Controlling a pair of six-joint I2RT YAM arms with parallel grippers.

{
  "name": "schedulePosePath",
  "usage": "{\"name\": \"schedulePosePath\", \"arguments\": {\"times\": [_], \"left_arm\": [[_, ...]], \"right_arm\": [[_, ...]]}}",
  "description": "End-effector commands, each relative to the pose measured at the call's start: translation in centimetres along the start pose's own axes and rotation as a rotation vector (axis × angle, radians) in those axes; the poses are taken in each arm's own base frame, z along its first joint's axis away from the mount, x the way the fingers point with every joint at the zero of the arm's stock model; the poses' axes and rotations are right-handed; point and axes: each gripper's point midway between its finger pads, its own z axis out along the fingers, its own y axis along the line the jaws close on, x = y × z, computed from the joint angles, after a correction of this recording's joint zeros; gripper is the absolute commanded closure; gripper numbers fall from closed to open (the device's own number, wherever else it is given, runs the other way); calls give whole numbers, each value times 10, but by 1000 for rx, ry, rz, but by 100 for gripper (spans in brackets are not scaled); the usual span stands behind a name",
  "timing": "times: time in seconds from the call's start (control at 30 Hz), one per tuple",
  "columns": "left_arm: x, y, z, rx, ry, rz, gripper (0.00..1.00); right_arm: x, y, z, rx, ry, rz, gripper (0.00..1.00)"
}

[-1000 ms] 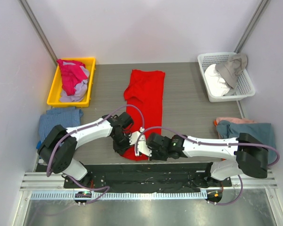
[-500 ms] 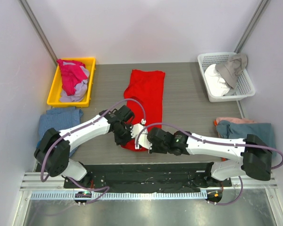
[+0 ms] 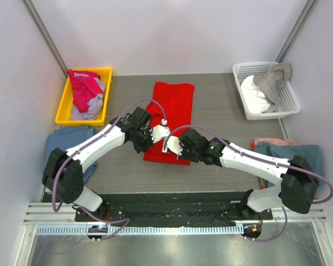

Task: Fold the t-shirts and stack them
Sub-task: Fold the folded rectangular tshirt in 1/3 of the way

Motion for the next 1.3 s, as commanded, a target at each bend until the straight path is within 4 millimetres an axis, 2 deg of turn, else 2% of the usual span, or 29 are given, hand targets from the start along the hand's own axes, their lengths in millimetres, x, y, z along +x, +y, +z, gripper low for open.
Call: {"name": "schedulePosePath", "arguments": {"times": [0.0,0.03,0.07,0.13,0.2,0.23,0.27,0.3,0.33,0.43,0.77,0.97,1.27], "left_arm": [[-22,31,5,-33,-33,41,100],[-32,40,3,-48,-53,50,100],[-33,44,13,-33,-40,45,100],[-45,59,14,-47,-58,50,100],[-46,67,26,-29,-39,46,100],[-55,75,24,-43,-53,51,100],[-56,79,26,-43,-52,53,100],[-53,84,34,-34,-35,45,100],[-58,90,32,-46,-48,46,100],[-57,102,38,-51,-38,39,100],[-53,126,44,-78,-31,18,100],[-65,144,43,-103,-50,15,100],[-70,153,56,-94,-43,1,100]], "right_arm": [[-11,-35,4,68,-17,18,99],[-7,-41,9,71,0,28,99],[-8,-44,11,71,-2,30,99],[-9,-55,17,77,9,35,99],[-13,-64,20,81,1,41,99],[-12,-68,22,84,4,38,99],[-8,-72,29,82,23,45,99],[-11,-78,29,90,17,47,99],[-10,-81,32,87,23,46,99],[-10,-94,40,91,27,59,99],[-7,-123,65,101,58,69,99],[-6,-143,72,134,62,79,99],[1,-161,85,147,83,98,99]]}}
